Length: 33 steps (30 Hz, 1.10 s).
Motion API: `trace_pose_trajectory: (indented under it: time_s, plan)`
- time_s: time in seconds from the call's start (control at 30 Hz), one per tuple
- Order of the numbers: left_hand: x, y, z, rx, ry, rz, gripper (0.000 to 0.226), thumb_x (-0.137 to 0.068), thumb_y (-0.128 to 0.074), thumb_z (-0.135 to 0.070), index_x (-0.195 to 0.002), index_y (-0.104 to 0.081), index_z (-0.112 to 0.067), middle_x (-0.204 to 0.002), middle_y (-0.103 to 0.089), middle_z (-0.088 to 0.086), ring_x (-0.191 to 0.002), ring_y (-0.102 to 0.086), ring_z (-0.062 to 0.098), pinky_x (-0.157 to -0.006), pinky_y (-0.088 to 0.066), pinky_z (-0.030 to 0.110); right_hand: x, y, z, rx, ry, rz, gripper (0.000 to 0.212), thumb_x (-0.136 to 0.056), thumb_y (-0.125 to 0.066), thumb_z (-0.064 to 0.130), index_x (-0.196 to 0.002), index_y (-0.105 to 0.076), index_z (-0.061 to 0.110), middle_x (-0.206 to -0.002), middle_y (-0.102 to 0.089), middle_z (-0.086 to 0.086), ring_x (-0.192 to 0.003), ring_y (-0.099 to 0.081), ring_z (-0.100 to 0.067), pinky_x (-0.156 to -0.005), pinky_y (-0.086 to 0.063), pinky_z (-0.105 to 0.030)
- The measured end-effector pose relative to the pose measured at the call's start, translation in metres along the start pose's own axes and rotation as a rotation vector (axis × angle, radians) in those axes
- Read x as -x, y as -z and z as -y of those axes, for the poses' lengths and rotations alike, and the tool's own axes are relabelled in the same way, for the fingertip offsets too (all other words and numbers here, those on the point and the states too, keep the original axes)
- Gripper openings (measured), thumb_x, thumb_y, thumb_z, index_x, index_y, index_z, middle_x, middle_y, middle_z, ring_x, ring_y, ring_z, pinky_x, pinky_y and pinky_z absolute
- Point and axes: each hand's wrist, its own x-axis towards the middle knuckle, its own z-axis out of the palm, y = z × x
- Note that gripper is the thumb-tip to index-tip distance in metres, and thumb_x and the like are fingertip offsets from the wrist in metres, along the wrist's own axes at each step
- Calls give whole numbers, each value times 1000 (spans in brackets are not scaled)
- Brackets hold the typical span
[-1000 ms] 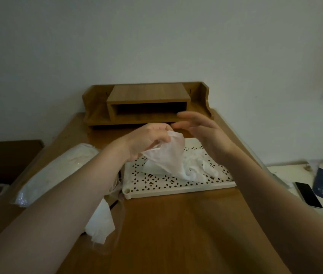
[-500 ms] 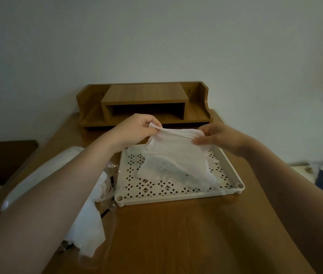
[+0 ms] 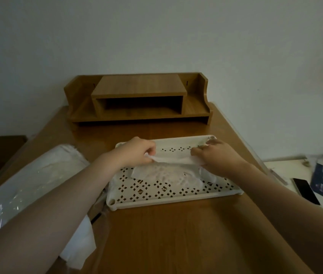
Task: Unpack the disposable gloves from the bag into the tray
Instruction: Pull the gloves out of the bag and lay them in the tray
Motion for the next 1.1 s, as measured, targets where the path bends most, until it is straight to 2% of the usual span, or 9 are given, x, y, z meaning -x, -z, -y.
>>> trace_pose_trajectory:
  time_s: [0.23,0.43,0.53,0.63,0.73,0.83,0.93,1.03,1.1]
  plan:
    - [11,-6,2,-159,-36,-31,26,-87,-56,-13,-71,-40,-25,-75,-45,-8,-69,-42,10,-58,-31,22,-3,-2,12,135,-16,3,33,-93,-47,11,-125,-46,20,-109,-64,1,-96,-61,-21,-99,-39,-33]
    - [20,-19,8,-223,-51,48,18,-88,-56,-15,-76,-44,-21,-81,-46,-8,-79,-47,14,-68,-38,24,4,-8,12,129,94,119,39,-92,-43,36,-129,-52,27,-121,-55,1,-115,-46,-19,-107,-29,-35]
    - [22,-21,7,-251,-10,90,19,-90,-56,-19,-76,-44,-24,-84,-47,-6,-83,-51,17,-72,-42,28,11,0,12,100,78,58,91,-78,-1,77,-117,-67,28,-146,-38,1,-138,-24,-20,-116,-8,-42]
    - [24,-23,5,-276,45,101,22,-90,-53,-20,-73,-41,-25,-91,-50,0,-84,-53,20,-74,-45,32,14,3,18,42,5,122,122,-63,30,77,-103,-72,24,-140,-49,0,-138,-29,-19,-117,-3,-45]
    - [26,-24,2,-328,77,76,11,-93,-51,-23,-85,-46,-17,-98,-52,5,-85,-55,21,-71,-46,31,13,3,23,-89,-137,95,97,-76,13,71,-90,-67,19,-130,-57,-7,-129,-44,-20,-116,-16,-42]
    - [32,-24,0,-364,124,76,10,-93,-49,-22,-93,-52,-12,-98,-52,6,-81,-55,20,-63,-43,28,11,-3,24,-198,-348,77,69,-94,-12,60,-97,-62,13,-154,-26,-16,-143,-22,-29,-115,-19,-44]
    - [39,-21,-3,-343,169,120,20,-88,-50,-33,-87,-53,-13,-95,-55,4,-78,-54,17,-64,-45,29,8,-1,27,-216,-531,7,61,-97,-22,55,-120,-53,8,-157,-16,-17,-145,-11,-34,-116,-16,-48]
    - [37,-17,-10,-415,129,-40,40,-90,-40,-46,-94,-59,-11,-99,-56,2,-91,-52,17,-76,-47,32,0,6,34,-250,-421,-215,40,-100,-35,40,-122,-51,10,-156,-19,-13,-145,-11,-29,-117,-11,-42]
    - [28,-17,-17,-406,57,-216,39,-96,-33,-38,-108,-57,-10,-112,-54,4,-106,-48,18,-88,-42,33,-7,6,42,-371,-207,-162,37,-99,-42,32,-130,-46,14,-155,-25,-7,-143,-22,-24,-116,-16,-35]
